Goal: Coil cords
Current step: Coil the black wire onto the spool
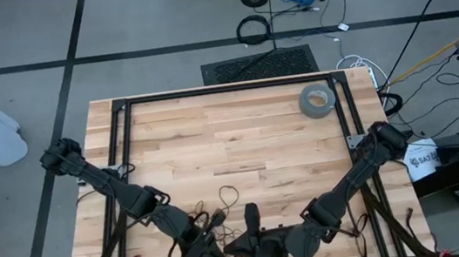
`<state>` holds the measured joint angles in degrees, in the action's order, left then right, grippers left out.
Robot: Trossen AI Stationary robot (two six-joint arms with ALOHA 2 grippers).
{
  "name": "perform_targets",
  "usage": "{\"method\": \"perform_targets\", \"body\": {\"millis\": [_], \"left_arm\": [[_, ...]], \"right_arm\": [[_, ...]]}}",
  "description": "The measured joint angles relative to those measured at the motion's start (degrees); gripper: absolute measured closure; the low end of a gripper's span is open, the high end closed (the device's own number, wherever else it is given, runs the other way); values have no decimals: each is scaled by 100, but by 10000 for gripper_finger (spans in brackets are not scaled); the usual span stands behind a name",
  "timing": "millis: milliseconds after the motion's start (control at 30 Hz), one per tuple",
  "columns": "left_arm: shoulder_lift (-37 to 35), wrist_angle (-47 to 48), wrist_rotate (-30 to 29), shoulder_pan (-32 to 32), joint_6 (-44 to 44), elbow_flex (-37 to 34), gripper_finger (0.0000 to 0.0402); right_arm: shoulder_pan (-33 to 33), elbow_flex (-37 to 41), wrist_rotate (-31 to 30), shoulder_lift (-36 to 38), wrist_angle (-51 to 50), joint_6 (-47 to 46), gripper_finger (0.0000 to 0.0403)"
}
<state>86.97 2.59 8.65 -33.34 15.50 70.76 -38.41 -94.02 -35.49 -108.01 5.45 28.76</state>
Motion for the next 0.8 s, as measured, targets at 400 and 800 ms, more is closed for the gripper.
{"method": "perform_targets", "body": {"millis": [400,800], "left_arm": [[-86,406,-741,-3,-271,0,400],[-411,792,-1161,-172,-536,0,400]], "right_arm": [[-373,0,-1143,93,-81,375,403],[-425,2,-1696,109,-462,-112,403]]}}
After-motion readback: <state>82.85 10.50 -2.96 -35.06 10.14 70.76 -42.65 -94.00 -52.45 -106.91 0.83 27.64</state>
